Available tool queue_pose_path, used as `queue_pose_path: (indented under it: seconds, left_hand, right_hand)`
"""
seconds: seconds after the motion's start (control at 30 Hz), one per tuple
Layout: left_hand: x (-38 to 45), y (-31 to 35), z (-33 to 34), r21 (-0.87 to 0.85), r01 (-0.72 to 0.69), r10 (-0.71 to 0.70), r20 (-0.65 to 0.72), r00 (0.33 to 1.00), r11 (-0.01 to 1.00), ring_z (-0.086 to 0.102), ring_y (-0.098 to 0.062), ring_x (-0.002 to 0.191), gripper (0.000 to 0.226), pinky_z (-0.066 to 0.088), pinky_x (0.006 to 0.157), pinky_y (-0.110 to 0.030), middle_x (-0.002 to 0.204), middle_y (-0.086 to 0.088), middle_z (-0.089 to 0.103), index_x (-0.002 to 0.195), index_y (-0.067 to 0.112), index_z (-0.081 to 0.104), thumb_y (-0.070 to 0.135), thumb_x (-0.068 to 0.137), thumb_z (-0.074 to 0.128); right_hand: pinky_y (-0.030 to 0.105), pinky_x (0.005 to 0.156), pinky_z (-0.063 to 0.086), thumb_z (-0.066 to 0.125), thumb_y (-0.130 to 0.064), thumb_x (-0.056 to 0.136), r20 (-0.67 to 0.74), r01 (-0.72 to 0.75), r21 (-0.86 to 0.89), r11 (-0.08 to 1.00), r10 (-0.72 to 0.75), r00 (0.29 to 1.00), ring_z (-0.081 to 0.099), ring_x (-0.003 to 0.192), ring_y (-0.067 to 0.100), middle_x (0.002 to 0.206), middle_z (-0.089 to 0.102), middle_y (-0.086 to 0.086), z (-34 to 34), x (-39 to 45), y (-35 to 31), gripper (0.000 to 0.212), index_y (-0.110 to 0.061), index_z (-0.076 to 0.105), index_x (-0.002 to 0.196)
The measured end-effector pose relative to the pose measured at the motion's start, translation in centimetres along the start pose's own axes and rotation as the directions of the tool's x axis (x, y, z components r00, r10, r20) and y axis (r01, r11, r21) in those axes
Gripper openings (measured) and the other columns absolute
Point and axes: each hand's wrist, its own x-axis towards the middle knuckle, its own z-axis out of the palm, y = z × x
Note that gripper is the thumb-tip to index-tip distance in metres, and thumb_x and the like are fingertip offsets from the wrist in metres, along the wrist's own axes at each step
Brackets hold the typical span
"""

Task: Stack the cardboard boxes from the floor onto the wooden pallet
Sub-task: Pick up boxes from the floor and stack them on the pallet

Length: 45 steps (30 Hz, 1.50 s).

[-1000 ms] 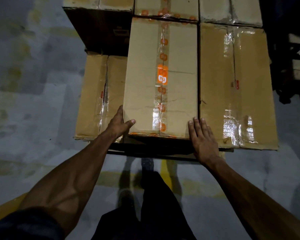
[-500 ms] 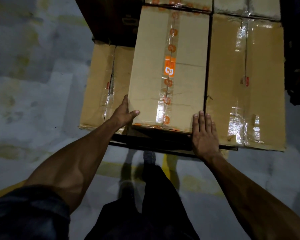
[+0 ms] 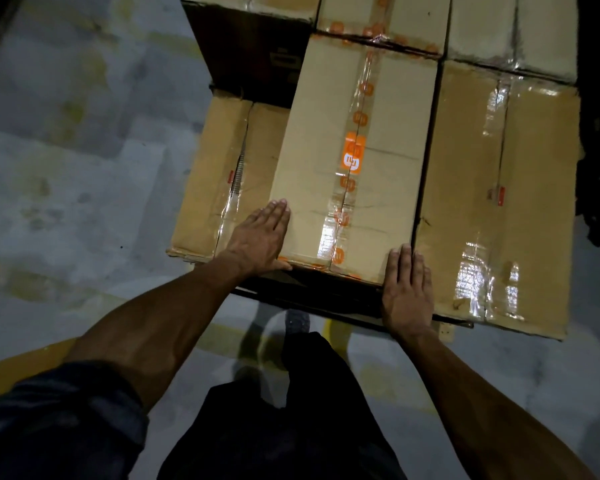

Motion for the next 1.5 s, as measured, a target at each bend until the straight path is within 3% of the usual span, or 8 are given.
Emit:
queue_pose_path:
  seconds: [0.2, 0.37, 0.57, 0.77, 0.97, 1.13, 1.3, 1.5]
  left_hand:
    - [0.0, 0.9, -0.6, 0.005, 0.063, -0.064, 0.052, 0.997, 0.998, -0.009, -0.029, 0.155, 0.117, 0.003, 0.127, -0.040, 0.166, -0.017, -0.016, 0.157, 0.000, -0.012, 0.072, 0.089, 0.050]
    - [-1.9, 2.4, -0.5, -0.158, 0.195, -0.187, 0.064, 0.980, 0.968, -0.004, -0.029, 0.156, 0.097, 0.008, 0.125, -0.041, 0.169, -0.013, -0.009, 0.159, 0.007, -0.006, 0.054, 0.097, 0.052]
    - [-8.9, 2.4, 1.8, -0.373, 0.390, -0.399, 0.058, 0.915, 0.842, 0.011, -0.032, 0.154, 0.071, 0.018, 0.121, -0.044, 0.167, -0.012, 0.016, 0.158, 0.010, 0.019, 0.041, 0.100, 0.046]
    - [-20.7, 2.7, 6.5, -0.612, 0.523, -0.630, 0.051, 0.775, 0.593, 0.047, -0.034, 0.131, 0.052, 0.043, 0.103, -0.041, 0.138, -0.016, 0.056, 0.138, 0.009, 0.048, 0.041, 0.097, 0.053]
    - [-35.3, 4.8, 13.6, -0.730, 0.564, -0.755, 0.102, 0.648, 0.386, 0.041, -0.035, 0.139, 0.063, 0.038, 0.109, -0.042, 0.151, -0.017, 0.046, 0.154, 0.008, 0.035, 0.040, 0.102, 0.049]
    - [-46.8, 6.4, 18.2, -0.850, 0.513, -0.850, 0.183, 0.494, 0.115, 0.048, -0.037, 0.135, 0.060, 0.042, 0.108, -0.041, 0.149, -0.017, 0.051, 0.151, 0.008, 0.042, 0.038, 0.100, 0.054]
    - [-57.3, 5.8, 21.4, -0.889, 0.455, -0.911, 0.227, 0.344, -0.050, 0.058, -0.038, 0.122, 0.055, 0.050, 0.095, -0.040, 0.135, -0.015, 0.062, 0.142, 0.014, 0.052, 0.044, 0.096, 0.054]
    - [-64.1, 2.0, 25.9, -0.855, 0.468, -0.908, 0.357, 0.218, -0.223, 0.053, -0.035, 0.130, 0.056, 0.046, 0.104, -0.043, 0.145, -0.014, 0.055, 0.149, 0.011, 0.044, 0.039, 0.101, 0.053]
  right_hand:
    - [0.052, 0.123, -0.001, 0.038, -0.020, 0.100, 0.089, -0.069, 0.013, 0.998, 0.067, 0.994, -0.008, 0.152, 0.045, 0.164, -0.012, 0.025, -1.3, 0.4, -1.5, 0.076, 0.001, -0.009, 0.156]
    - [0.048, 0.124, 0.000, 0.054, -0.034, 0.093, 0.205, -0.172, 0.120, 0.978, 0.145, 0.968, -0.011, 0.152, 0.043, 0.164, -0.012, 0.026, -4.0, 0.7, -3.6, 0.097, 0.005, -0.011, 0.155]
    - [0.043, 0.125, 0.001, 0.045, -0.023, 0.096, 0.151, -0.120, 0.328, 0.937, 0.073, 0.986, -0.001, 0.154, 0.036, 0.167, 0.003, 0.020, -4.9, -2.0, -7.7, 0.074, 0.001, 0.011, 0.158]
    - [0.042, 0.125, 0.013, 0.044, -0.037, 0.102, 0.042, 0.129, 0.356, 0.925, -0.154, 0.987, 0.020, 0.151, 0.032, 0.161, 0.029, 0.017, -4.1, -8.2, -14.8, 0.060, -0.006, 0.034, 0.153]
    - [0.040, 0.119, 0.027, 0.045, -0.039, 0.103, 0.012, 0.327, 0.348, 0.878, -0.354, 0.935, 0.035, 0.143, 0.032, 0.152, 0.044, 0.016, -2.2, -18.4, -22.2, 0.056, -0.004, 0.044, 0.147]
    - [0.042, 0.108, 0.040, 0.047, -0.044, 0.101, 0.044, 0.446, 0.348, 0.825, -0.489, 0.871, 0.047, 0.133, 0.036, 0.143, 0.053, 0.018, -0.3, -26.5, -28.0, 0.055, -0.004, 0.052, 0.140]
    - [0.040, 0.114, 0.034, 0.047, -0.044, 0.103, 0.054, 0.604, 0.334, 0.724, -0.654, 0.754, 0.042, 0.140, 0.032, 0.151, 0.047, 0.016, -1.0, -32.4, -36.0, 0.059, -0.004, 0.045, 0.147]
    - [0.040, 0.112, 0.037, 0.048, -0.044, 0.102, 0.109, 0.692, 0.296, 0.658, -0.743, 0.660, 0.045, 0.137, 0.032, 0.147, 0.051, 0.015, -0.4, -33.7, -46.5, 0.057, -0.005, 0.049, 0.144]
